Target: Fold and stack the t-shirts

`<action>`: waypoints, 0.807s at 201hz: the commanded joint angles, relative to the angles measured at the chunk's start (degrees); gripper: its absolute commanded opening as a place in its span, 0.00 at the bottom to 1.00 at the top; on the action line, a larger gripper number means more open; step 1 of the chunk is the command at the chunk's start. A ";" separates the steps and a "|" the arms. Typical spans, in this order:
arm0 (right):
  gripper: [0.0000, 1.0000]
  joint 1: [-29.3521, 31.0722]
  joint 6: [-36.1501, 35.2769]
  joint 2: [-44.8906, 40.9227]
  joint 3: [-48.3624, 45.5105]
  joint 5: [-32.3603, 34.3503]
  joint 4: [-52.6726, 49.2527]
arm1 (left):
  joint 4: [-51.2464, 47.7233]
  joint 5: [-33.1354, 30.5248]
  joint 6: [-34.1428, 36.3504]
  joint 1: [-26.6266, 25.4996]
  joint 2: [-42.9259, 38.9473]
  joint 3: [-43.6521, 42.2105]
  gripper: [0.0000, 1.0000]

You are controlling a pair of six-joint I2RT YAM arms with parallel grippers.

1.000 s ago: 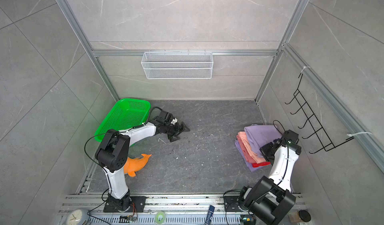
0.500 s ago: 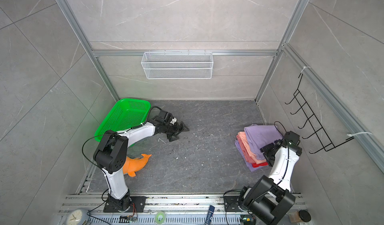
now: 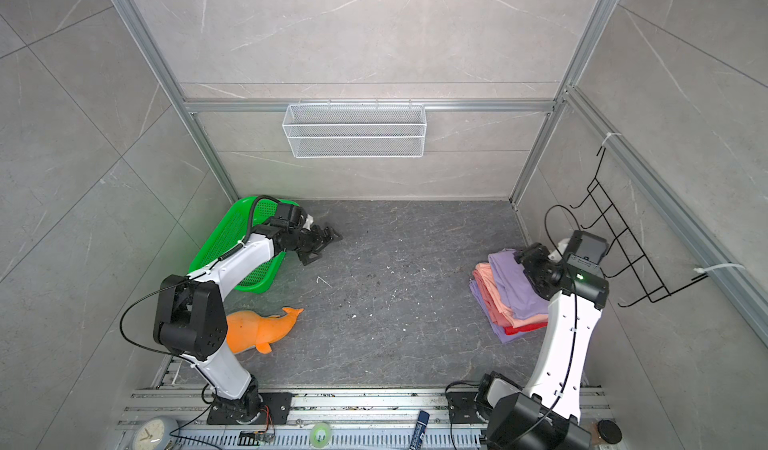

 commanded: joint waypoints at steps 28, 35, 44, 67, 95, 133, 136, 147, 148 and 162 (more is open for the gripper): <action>0.72 17.95 7.13 5.72 1.09 4.89 12.22 | -7.86 -5.16 5.30 3.24 -5.13 2.81 1.00; 0.72 20.53 7.96 6.50 0.77 5.87 14.03 | -8.98 -6.61 5.66 4.26 -6.69 2.58 1.00; 0.73 23.81 9.25 7.63 0.55 7.92 15.76 | -11.49 -9.50 6.54 5.70 -8.96 2.36 1.00; 0.77 32.35 10.93 11.55 0.29 14.44 19.57 | -18.48 -16.40 8.07 10.93 -14.31 0.75 1.00; 0.79 38.38 14.14 18.76 0.99 17.68 25.35 | -25.08 -20.54 7.37 18.81 -23.51 -4.24 1.00; 0.82 40.78 14.44 26.97 6.72 17.08 27.47 | -32.91 -18.11 6.12 27.63 -32.46 -10.94 1.00; 0.82 40.78 14.52 27.40 6.98 17.03 27.57 | -32.95 -18.23 5.99 27.79 -32.89 -11.40 1.00; 0.82 40.78 14.64 29.38 8.40 16.36 28.27 | -32.06 -17.15 4.98 29.24 -34.20 -14.14 1.00; 0.82 40.78 14.68 29.62 8.64 16.27 28.31 | -31.85 -16.98 4.86 29.33 -34.27 -14.49 1.00; 0.83 40.79 14.64 32.03 10.90 15.20 28.43 | -28.04 -13.80 2.64 30.69 -34.94 -18.24 1.00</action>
